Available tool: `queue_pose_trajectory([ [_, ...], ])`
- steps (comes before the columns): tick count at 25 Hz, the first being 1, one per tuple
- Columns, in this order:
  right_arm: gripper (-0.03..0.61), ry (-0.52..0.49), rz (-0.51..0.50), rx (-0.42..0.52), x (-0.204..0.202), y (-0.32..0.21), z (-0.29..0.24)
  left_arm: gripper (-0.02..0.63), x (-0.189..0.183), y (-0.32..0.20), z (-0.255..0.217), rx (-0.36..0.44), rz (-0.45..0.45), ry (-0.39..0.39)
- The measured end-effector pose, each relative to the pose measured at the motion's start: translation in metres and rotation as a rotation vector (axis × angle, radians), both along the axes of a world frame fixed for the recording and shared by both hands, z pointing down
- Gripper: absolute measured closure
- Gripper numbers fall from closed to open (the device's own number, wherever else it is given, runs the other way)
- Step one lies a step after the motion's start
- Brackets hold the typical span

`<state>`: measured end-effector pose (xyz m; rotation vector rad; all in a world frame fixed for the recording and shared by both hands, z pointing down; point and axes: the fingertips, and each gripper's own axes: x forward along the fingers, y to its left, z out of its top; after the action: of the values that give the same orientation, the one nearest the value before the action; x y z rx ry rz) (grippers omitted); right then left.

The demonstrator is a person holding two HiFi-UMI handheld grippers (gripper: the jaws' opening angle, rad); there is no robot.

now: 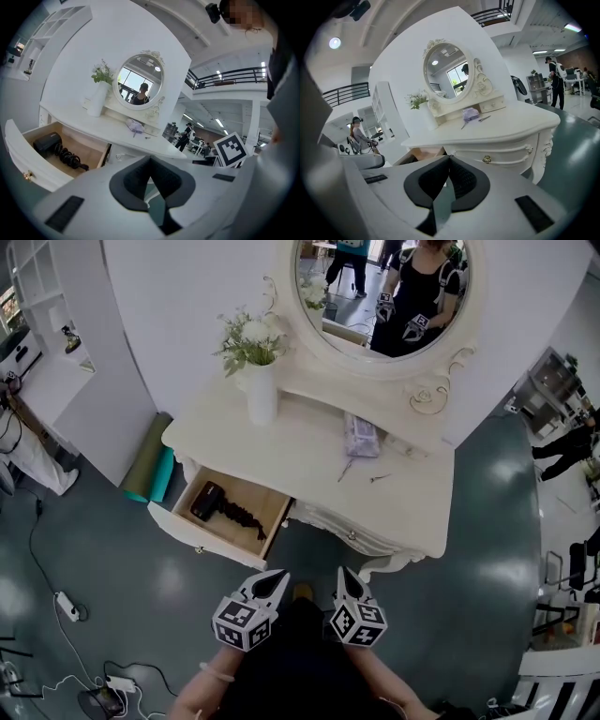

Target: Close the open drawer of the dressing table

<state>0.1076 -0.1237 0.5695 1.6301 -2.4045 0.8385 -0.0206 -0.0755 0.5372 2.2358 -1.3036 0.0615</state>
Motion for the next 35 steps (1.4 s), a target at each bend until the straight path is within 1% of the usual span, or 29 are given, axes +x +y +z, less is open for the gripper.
queue_pose_trajectory([
  [2,0.562,-0.003,-0.001,0.003,-0.003,0.005,-0.001,0.598,-0.006,0.006,0.002,-0.009,-0.023,0.005],
  [5,0.563,-0.005,-0.001,-0.003,-0.009,0.011,0.000,0.598,-0.018,0.012,0.006,-0.026,-0.055,-0.013],
  [12,0.563,0.005,-0.053,-0.025,-0.037,0.030,0.006,0.598,-0.048,0.031,0.010,-0.052,-0.108,-0.026],
  [17,0.562,0.004,-0.087,-0.054,-0.058,0.042,0.014,0.598,-0.076,0.049,0.026,-0.091,-0.167,-0.038],
  [19,0.563,0.008,-0.128,-0.057,-0.071,0.046,0.015,0.598,-0.090,0.056,0.036,-0.111,-0.198,-0.047],
  [23,0.561,0.007,-0.245,-0.053,-0.106,0.057,0.010,0.598,-0.117,0.069,0.057,-0.151,-0.246,-0.080],
  [27,0.561,0.034,-0.338,-0.050,-0.127,0.062,0.013,0.598,-0.133,0.072,0.071,-0.171,-0.291,-0.088],
  [32,0.561,0.014,-0.366,-0.059,-0.135,0.046,0.012,0.598,-0.150,0.061,0.085,-0.185,-0.349,-0.093],
  [35,0.561,-0.004,-0.396,-0.054,-0.142,0.031,0.006,0.597,-0.157,0.046,0.092,-0.174,-0.361,-0.132],
])
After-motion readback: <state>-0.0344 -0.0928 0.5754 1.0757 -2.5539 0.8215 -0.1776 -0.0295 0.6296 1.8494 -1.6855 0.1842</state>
